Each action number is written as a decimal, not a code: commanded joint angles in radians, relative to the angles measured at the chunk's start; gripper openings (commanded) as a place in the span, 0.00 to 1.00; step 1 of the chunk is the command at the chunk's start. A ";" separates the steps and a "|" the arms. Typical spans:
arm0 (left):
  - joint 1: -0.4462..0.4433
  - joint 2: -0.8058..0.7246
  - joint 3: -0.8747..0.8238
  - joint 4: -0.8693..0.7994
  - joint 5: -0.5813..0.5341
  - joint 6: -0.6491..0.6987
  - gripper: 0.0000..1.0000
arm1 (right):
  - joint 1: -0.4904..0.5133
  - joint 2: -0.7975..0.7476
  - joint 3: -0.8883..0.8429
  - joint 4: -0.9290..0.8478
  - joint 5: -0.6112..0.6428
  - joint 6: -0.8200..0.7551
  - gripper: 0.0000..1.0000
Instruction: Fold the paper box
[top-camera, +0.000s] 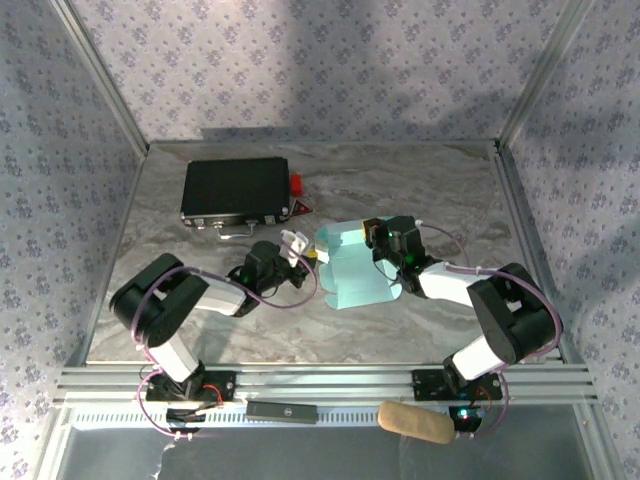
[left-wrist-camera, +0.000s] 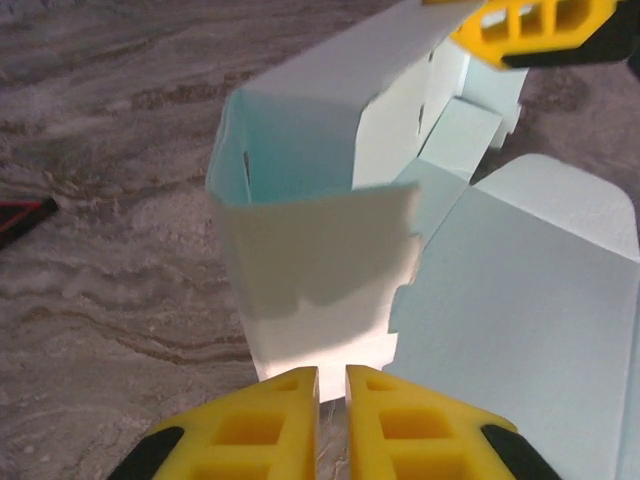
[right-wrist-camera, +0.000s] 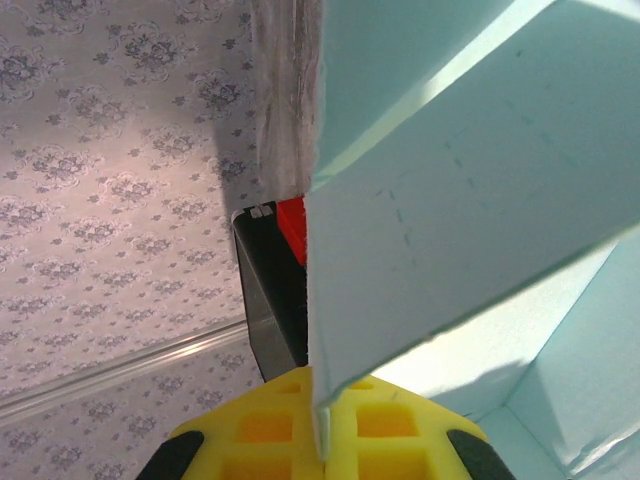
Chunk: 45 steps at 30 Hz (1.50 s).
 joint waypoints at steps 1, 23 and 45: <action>0.058 0.021 0.016 0.133 0.070 -0.018 0.16 | -0.003 0.022 -0.013 -0.145 -0.006 -0.018 0.00; 0.132 0.144 0.207 0.056 0.398 -0.085 0.15 | 0.005 0.012 -0.004 -0.159 -0.012 -0.021 0.00; -0.033 0.201 0.168 0.169 0.055 -0.001 0.17 | 0.011 0.019 0.002 -0.153 -0.009 -0.015 0.00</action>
